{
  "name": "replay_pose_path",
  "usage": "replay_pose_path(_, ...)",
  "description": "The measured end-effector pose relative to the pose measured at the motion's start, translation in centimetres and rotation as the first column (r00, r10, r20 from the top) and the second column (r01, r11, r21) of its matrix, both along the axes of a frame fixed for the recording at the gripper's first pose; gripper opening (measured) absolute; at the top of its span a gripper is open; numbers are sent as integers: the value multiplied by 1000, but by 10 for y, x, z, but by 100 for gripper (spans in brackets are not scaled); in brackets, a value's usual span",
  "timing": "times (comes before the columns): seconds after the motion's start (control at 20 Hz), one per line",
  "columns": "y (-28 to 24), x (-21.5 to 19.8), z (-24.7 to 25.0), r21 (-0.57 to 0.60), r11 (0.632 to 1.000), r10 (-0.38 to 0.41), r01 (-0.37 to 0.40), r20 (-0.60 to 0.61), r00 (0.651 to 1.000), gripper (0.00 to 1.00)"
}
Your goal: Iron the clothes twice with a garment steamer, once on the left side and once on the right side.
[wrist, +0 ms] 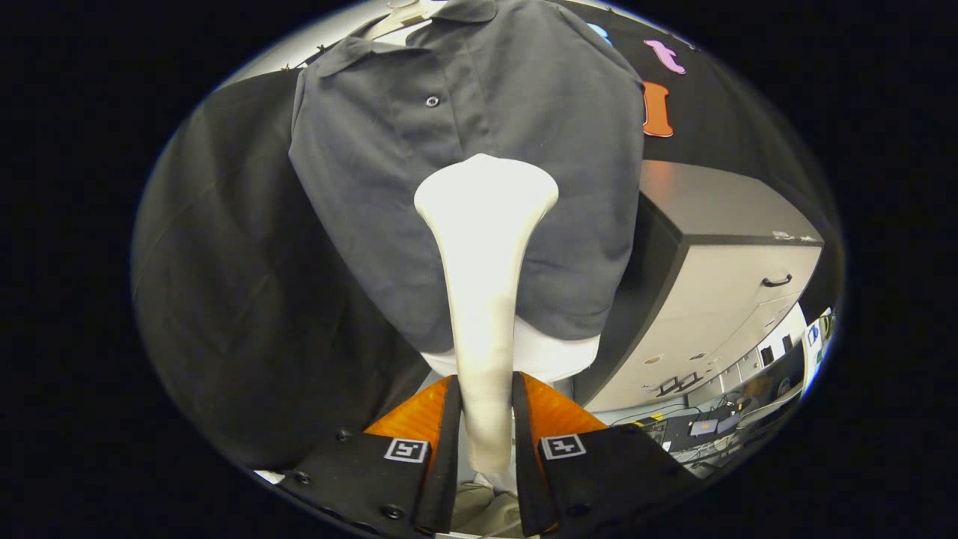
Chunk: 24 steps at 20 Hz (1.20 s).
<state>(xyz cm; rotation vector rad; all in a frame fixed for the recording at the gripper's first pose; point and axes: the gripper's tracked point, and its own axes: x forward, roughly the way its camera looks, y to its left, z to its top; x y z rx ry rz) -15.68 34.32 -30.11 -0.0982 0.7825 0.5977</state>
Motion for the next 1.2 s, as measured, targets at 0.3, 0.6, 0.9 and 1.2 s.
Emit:
replay_pose_path(0.3, -4, 19, 56, 62, 997, -47, 42, 93, 995, 41)
replay_pose_path(0.6, -13, 34, 118, 132, 987, -114, 88, 208, 971, 41)
replay_pose_path(0.9, -20, 40, 175, 200, 972, -185, 124, 324, 928, 41)
replay_pose_path(1.2, -21, 42, 218, 267, 951, -261, 158, 415, 872, 41)
